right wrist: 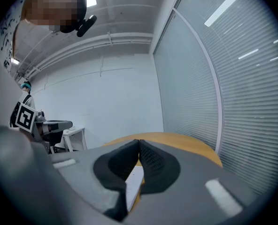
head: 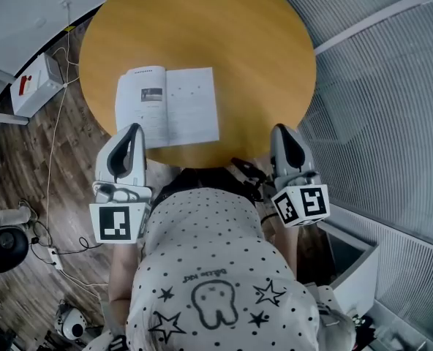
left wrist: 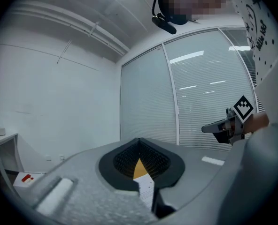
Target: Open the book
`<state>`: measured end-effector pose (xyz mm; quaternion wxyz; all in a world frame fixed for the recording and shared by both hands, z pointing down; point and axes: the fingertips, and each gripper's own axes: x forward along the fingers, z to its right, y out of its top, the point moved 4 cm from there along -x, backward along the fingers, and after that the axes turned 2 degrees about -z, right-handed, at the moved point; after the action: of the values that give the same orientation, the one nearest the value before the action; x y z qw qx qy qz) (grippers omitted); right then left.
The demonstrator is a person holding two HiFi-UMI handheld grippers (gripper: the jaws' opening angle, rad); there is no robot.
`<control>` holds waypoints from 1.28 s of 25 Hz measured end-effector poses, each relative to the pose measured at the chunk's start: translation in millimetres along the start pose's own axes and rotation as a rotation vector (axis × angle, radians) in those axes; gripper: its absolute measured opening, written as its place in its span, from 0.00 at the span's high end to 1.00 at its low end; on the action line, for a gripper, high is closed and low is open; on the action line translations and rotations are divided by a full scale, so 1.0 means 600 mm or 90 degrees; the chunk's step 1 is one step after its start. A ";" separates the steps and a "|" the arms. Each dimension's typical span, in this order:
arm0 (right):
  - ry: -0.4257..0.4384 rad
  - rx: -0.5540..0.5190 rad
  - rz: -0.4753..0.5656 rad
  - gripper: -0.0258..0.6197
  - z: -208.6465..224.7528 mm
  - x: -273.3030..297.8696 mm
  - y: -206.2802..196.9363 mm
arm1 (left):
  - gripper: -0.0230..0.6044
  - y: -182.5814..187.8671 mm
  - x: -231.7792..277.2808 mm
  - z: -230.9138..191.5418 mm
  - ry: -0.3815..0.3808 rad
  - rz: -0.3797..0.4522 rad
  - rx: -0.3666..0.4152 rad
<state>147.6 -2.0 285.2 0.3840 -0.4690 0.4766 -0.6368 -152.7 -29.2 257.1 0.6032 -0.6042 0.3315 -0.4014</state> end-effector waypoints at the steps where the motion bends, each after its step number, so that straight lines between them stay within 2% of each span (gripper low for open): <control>1: 0.000 0.002 0.000 0.96 -0.006 0.000 -0.001 | 0.95 0.000 -0.003 -0.007 0.002 0.000 -0.002; 8: 0.014 -0.010 -0.011 0.96 -0.022 -0.002 -0.016 | 0.95 -0.003 -0.018 -0.017 0.013 -0.013 -0.001; 14: 0.005 -0.027 0.000 0.95 -0.016 -0.006 -0.004 | 0.95 0.005 -0.033 -0.030 0.054 -0.013 -0.031; 21: -0.006 -0.023 -0.002 0.96 -0.005 -0.017 -0.012 | 0.95 0.002 -0.032 -0.017 0.039 -0.039 -0.025; 32: -0.004 -0.024 -0.013 0.96 0.003 -0.019 -0.025 | 0.95 0.001 -0.034 -0.023 0.052 -0.047 -0.019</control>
<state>151.9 12.0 297.1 0.3696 -0.4830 0.4827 -0.6301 -173.9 -17.6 254.1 0.5646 -0.6081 0.3394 -0.4429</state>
